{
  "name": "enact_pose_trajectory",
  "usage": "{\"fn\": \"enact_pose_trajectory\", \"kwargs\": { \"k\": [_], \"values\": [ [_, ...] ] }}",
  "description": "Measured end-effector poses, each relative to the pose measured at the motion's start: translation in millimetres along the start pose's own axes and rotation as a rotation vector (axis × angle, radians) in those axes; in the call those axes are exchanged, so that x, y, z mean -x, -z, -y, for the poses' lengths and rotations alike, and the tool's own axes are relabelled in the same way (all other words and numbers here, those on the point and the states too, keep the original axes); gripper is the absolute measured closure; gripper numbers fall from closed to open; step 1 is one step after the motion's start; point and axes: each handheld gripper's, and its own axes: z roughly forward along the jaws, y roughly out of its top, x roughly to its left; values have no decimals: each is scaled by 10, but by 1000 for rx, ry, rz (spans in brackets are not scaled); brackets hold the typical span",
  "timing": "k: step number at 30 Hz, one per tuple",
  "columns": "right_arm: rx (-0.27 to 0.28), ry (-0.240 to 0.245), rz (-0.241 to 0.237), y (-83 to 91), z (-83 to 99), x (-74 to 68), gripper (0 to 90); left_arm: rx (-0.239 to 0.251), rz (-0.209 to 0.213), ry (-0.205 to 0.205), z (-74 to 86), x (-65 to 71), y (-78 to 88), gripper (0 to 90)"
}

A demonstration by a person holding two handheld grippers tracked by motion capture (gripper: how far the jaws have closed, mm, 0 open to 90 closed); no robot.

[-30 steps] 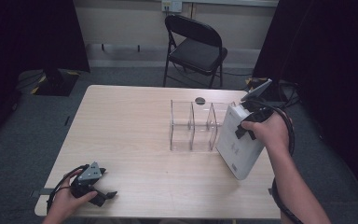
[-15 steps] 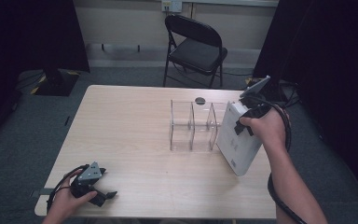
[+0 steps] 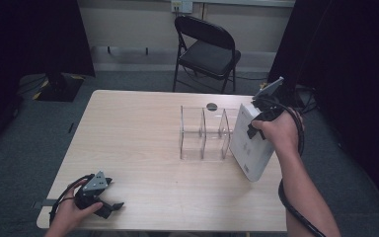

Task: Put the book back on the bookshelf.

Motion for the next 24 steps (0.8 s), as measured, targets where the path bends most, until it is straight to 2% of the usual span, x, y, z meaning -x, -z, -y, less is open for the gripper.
{"fn": "enact_pose_trajectory", "kwargs": {
  "k": [15,19,20,24],
  "values": [
    [5,-12,0,-67,-97,-13,526,-2,-5,-10,-2,-6,3,0],
    [7,-15,-10,-75,-118,7,526,-1,1,-2,0,-1,0,0],
    [9,-29,-9,-76,-124,9,526,-2,-2,-6,-1,-4,2,0],
    [11,-36,-3,-88,-145,8,526,-2,-5,-9,-2,-6,3,0]
  ]
}}
